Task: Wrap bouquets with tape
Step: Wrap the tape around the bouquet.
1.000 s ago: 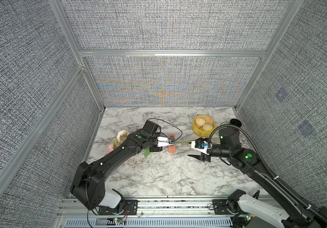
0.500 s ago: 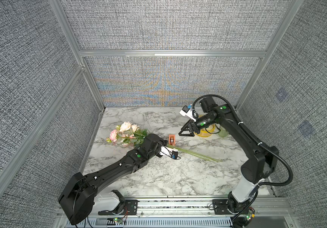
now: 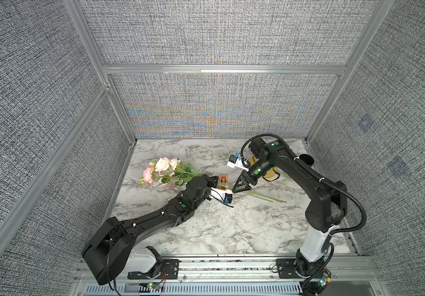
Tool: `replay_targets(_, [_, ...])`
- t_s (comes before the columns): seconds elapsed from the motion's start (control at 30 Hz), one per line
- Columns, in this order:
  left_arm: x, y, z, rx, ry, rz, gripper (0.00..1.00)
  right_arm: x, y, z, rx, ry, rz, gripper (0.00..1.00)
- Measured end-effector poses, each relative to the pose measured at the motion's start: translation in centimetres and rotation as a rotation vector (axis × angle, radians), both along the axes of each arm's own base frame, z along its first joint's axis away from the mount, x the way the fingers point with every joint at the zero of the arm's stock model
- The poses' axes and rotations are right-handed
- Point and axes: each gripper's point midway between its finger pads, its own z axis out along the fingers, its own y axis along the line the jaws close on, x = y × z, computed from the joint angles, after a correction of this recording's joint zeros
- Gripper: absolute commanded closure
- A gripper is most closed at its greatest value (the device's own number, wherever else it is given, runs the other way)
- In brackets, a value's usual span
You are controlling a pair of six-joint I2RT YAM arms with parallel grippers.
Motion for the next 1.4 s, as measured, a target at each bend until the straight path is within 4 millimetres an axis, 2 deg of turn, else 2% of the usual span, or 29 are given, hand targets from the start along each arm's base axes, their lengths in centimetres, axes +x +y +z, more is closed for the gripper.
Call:
replay_targets(0.1, [0.1, 0.0, 0.2, -0.019, 0.008, 0.007, 1.0, 0.2, 0.3, -0.8, -0.016, 0.0, 0.02, 0.47])
replay_targets(0.2, [0.1, -0.3, 0.8, -0.048, 0.006, 0.004, 1.0, -0.1, 0.7, -1.8, -0.039, 0.007, 0.047, 0.5])
replay_targets(0.27, [0.1, -0.3, 0.8, -0.061, 0.017, 0.01, 1.0, -0.2, 0.7, -2.4, -0.052, 0.005, 0.06, 0.61])
replay_targets(0.4, [0.1, -0.1, 0.7, -0.064, 0.033, 0.021, 1.0, 0.0, 0.6, -2.7, -0.062, -0.026, 0.063, 0.91])
replay_targets(0.47, [0.1, 0.0, 0.7, -0.07, 0.043, 0.03, 0.99, -0.3, 0.7, -2.3, -0.045, -0.057, 0.071, 1.0])
replay_targets(0.63, [-0.7, 0.7, 2.1, -0.137, 0.076, 0.044, 0.74, 0.3, 1.1, -1.4, -0.031, -0.212, 0.094, 1.0])
replay_targets(0.7, [-1.6, 1.0, 2.9, -0.171, 0.105, 0.038, 0.69, 1.0, 1.1, -1.5, -0.039, -0.281, 0.101, 1.0])
replay_targets(0.87, [-3.9, 2.4, 5.5, -0.284, 0.182, 0.027, 0.63, 2.1, 1.4, -1.9, -0.07, -0.462, 0.135, 1.0])
replay_targets(1.03, [-6.0, 3.1, 7.9, -0.391, 0.313, -0.011, 0.62, 2.9, 1.6, -1.8, -0.056, -0.673, 0.163, 1.0])
replay_targets(1.1, [-6.5, 3.1, 8.1, -0.403, 0.375, -0.021, 0.6, 2.8, 1.8, -2.0, -0.04, -0.745, 0.183, 1.0])
replay_targets(1.17, [-6.7, 3.3, 8.1, -0.413, 0.431, -0.023, 0.53, 3.0, 1.8, -2.2, -0.025, -0.817, 0.187, 1.0])
replay_targets(1.27, [-7.1, 3.4, 7.5, -0.396, 0.546, -0.024, 0.53, 3.7, 1.9, -2.2, -0.003, -0.937, 0.184, 1.0])
replay_targets(1.4, [-7.7, 2.2, 6.2, -0.339, 0.715, -0.043, 0.53, 4.0, 2.3, -2.4, 0.027, -1.123, 0.196, 1.0])
